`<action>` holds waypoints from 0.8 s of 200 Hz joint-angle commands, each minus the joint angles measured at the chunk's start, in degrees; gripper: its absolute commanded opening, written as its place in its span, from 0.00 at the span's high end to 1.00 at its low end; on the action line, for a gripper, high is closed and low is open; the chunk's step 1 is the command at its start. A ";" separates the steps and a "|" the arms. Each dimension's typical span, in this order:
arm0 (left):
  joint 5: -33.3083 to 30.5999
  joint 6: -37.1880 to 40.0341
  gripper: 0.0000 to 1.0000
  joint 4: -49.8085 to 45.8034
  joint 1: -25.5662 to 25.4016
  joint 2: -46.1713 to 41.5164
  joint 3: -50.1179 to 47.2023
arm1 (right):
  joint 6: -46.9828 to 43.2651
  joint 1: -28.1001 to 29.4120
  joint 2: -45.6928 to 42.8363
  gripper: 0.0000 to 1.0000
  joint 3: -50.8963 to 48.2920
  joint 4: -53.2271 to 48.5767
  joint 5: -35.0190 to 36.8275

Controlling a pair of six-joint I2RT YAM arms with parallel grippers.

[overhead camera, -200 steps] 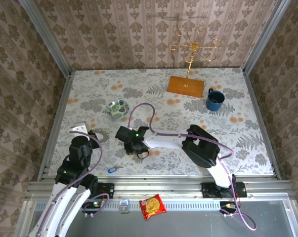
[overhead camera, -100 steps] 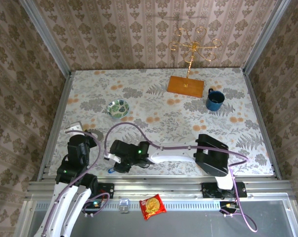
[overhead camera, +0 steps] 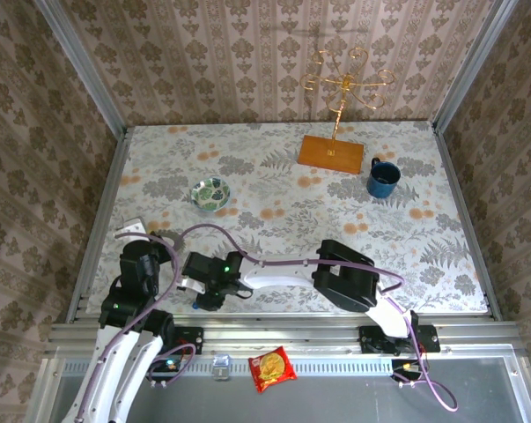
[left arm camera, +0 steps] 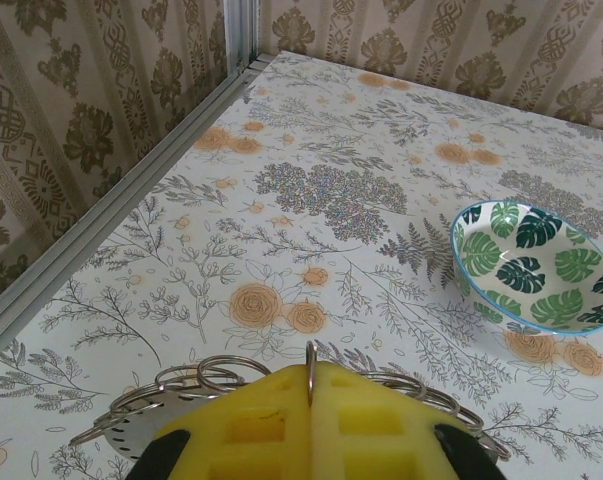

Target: Put the keys on the keyring

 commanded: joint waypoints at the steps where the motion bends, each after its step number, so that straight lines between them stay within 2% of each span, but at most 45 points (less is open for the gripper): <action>1: -0.52 -1.48 1.00 2.09 0.70 -0.01 1.73 | 0.46 -0.05 1.96 0.63 2.50 -3.45 -0.78; 39: -0.35 -1.62 1.00 2.34 0.70 -0.01 1.61 | 0.57 -0.03 3.12 0.70 3.78 -4.39 -0.57; 75: 0.53 -0.77 1.00 2.63 0.70 -0.09 1.75 | 0.83 -0.11 3.08 0.90 3.78 -4.45 -0.14; 93: 2.16 0.34 1.00 3.27 0.70 -0.09 1.74 | 1.72 -0.43 1.78 0.97 2.61 -4.08 1.07; 133: 8.48 3.84 1.00 5.08 0.70 1.11 2.50 | 6.25 -2.90 -6.31 1.00 -7.49 1.95 4.95; 160: 15.35 6.89 1.00 6.58 0.65 3.26 3.45 | 9.31 -5.23 -13.96 1.00 -17.11 3.84 8.77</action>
